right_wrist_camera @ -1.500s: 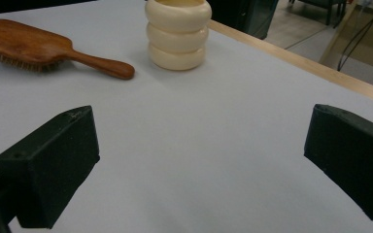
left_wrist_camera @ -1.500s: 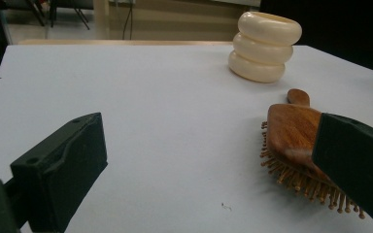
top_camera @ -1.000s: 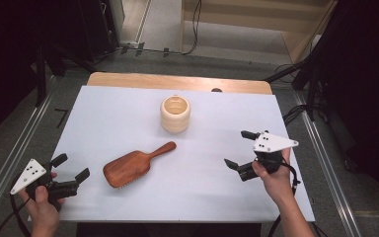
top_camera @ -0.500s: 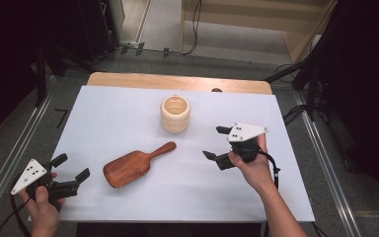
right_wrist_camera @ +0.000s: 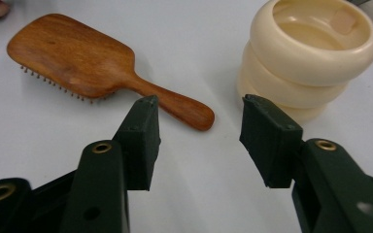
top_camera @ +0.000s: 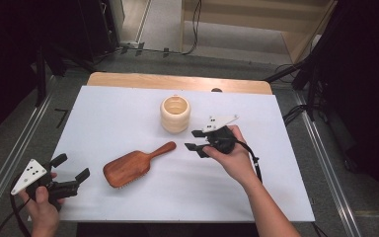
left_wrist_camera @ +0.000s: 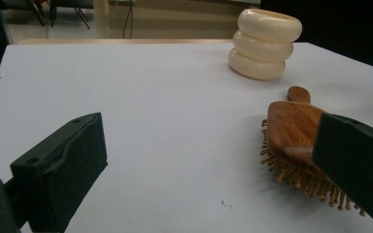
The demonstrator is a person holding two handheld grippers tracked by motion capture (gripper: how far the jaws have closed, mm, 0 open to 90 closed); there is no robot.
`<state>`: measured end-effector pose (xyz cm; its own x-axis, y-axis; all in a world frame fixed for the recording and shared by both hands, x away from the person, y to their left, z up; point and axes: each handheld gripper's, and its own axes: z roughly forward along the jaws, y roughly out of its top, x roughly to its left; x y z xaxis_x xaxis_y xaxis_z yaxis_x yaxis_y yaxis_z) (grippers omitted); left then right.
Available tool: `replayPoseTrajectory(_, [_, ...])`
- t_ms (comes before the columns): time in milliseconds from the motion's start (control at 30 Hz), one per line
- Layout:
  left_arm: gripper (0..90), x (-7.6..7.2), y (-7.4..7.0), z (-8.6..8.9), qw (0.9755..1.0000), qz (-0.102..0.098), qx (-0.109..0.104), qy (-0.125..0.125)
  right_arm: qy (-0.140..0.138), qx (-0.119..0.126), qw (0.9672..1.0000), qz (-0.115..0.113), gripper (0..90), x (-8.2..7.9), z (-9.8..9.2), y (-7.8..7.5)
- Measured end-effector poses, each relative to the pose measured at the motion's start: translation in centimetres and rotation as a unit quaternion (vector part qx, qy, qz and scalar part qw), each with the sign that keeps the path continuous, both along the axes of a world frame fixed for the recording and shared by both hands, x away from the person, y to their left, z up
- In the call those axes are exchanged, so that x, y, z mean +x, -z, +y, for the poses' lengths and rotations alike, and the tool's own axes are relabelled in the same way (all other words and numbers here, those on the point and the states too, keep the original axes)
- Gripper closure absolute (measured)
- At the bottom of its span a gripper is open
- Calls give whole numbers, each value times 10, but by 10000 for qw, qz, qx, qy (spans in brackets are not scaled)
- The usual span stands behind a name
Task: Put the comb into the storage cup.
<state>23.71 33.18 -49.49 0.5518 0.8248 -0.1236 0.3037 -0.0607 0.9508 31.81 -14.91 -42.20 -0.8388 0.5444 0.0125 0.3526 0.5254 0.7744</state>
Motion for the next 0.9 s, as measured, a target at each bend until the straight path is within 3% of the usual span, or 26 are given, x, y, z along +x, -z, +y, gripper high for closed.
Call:
replayPoseTrajectory(100, [0,0,0,0,10000,-3,-13,-4,-108,88,9996,230,615,6,9,4])
replayPoseTrajectory(300, [0,0,0,1,10000,-9,-22,-7,30,-255,9992,297,863,18,28,13])
replayPoseTrajectory(767, [0,0,0,2,10000,-8,-49,1,108,-609,9965,565,878,45,60,26])
replayPoseTrajectory(900, [0,0,0,2,10000,1,-69,0,154,-503,9957,765,878,51,67,32])
